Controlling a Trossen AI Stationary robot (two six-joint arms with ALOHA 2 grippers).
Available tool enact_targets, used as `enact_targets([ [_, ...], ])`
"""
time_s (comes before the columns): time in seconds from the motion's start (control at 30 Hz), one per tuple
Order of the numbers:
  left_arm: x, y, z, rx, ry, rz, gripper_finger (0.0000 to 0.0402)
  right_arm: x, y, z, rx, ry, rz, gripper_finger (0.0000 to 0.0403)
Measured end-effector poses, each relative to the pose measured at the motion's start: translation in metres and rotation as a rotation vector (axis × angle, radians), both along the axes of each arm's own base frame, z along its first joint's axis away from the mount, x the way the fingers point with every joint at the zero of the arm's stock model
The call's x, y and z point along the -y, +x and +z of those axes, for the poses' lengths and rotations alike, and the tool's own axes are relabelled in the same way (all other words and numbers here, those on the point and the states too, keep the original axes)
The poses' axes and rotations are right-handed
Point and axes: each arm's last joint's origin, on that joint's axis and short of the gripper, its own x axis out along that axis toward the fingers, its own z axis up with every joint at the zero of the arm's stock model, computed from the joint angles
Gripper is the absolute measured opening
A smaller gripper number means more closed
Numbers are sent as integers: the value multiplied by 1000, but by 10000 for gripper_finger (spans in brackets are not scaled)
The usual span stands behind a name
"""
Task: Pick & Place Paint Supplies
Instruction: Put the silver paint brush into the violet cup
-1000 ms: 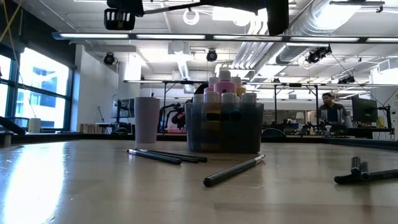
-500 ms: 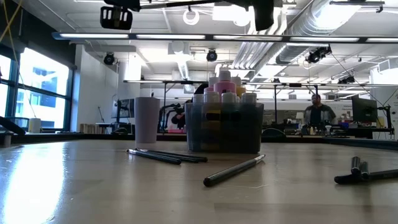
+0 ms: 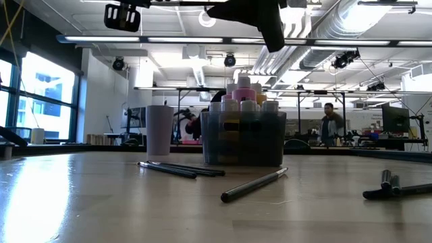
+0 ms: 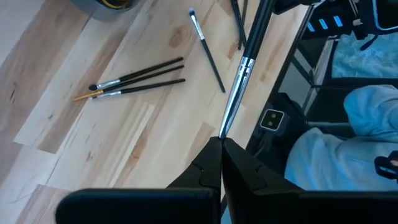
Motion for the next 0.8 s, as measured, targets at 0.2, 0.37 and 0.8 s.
enact_targets([
  [0.2,0,0,0,0,-2,-1,0,11,5,3,-1,-54,-6,172],
  [0.37,0,0,0,-1,-2,-1,0,21,8,3,-15,-88,-32,157],
  [0.8,0,0,1,4,-5,-8,0,12,4,-1,-44,-105,-40,13],
])
